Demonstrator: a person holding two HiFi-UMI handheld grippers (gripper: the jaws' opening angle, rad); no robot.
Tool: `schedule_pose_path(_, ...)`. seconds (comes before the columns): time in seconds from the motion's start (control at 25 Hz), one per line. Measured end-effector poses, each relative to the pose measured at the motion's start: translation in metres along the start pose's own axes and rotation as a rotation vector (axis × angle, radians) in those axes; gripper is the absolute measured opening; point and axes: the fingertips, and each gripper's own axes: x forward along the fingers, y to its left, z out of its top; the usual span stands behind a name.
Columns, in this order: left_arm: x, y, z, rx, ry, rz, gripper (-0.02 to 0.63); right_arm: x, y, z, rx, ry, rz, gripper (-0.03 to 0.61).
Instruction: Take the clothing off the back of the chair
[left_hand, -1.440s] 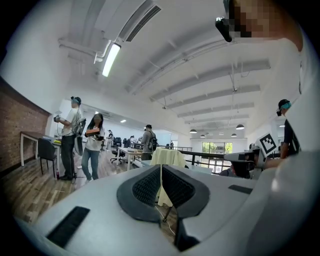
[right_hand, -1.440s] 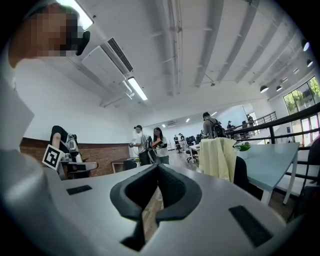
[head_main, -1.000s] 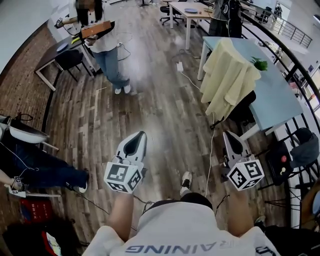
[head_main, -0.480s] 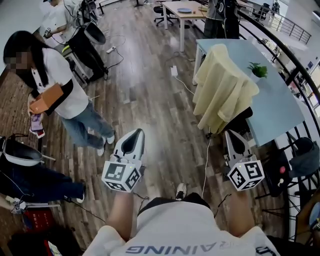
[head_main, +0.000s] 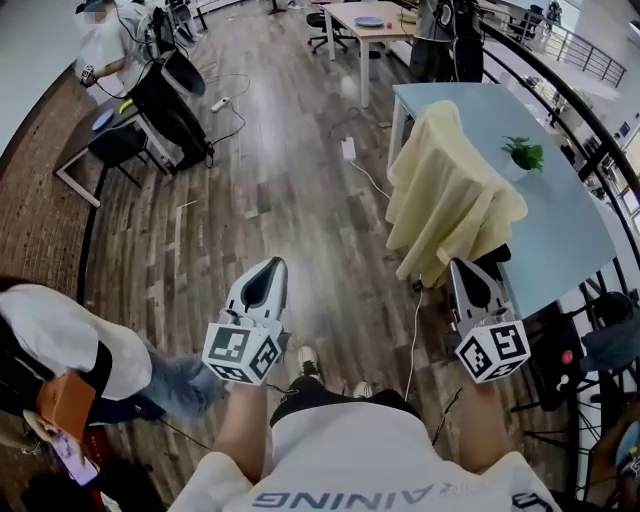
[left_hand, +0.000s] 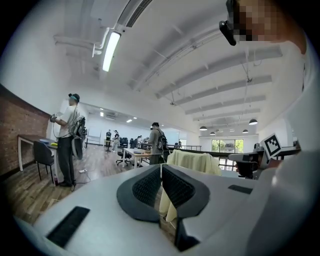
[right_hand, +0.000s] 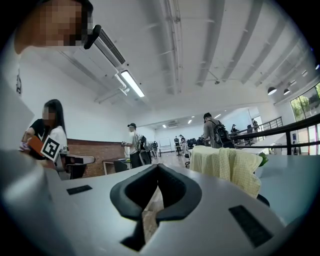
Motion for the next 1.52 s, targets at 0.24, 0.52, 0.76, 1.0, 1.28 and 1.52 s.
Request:
schedule_pose_path(0.24, 0.044, 0.033, -0.005, -0.021, 0.013, -0.03, 0.041, 0.047, -0.01, -0.003, -0.008, 0.018, -0.03, 0.022)
schedule_pose_path(0.52, 0.107, 0.119, 0.015, -0.011, -0.001, -0.08, 0.041, 0.15, 0.008, 0.004, -0.047, 0.019, -0.046, 0.021)
schedule_pose_path(0.76, 0.149, 0.188, 0.019, -0.028, 0.021, -0.127, 0.041, 0.219, 0.022, 0.008, -0.054, 0.008, -0.091, 0.021)
schedule_pose_path(1.0, 0.191, 0.211, 0.022, -0.032, 0.038, -0.221, 0.041, 0.237, 0.01, 0.014, -0.056, -0.015, -0.223, 0.021)
schedule_pose_path(1.28, 0.262, 0.167, 0.023, -0.023, 0.05, -0.375, 0.041, 0.203, -0.045, 0.032, -0.06, -0.054, -0.398, 0.023)
schedule_pose_path(1.52, 0.328, 0.087, 0.026, 0.022, 0.062, -0.523, 0.041, 0.143, -0.11, 0.073, -0.063, -0.153, -0.545, 0.021)
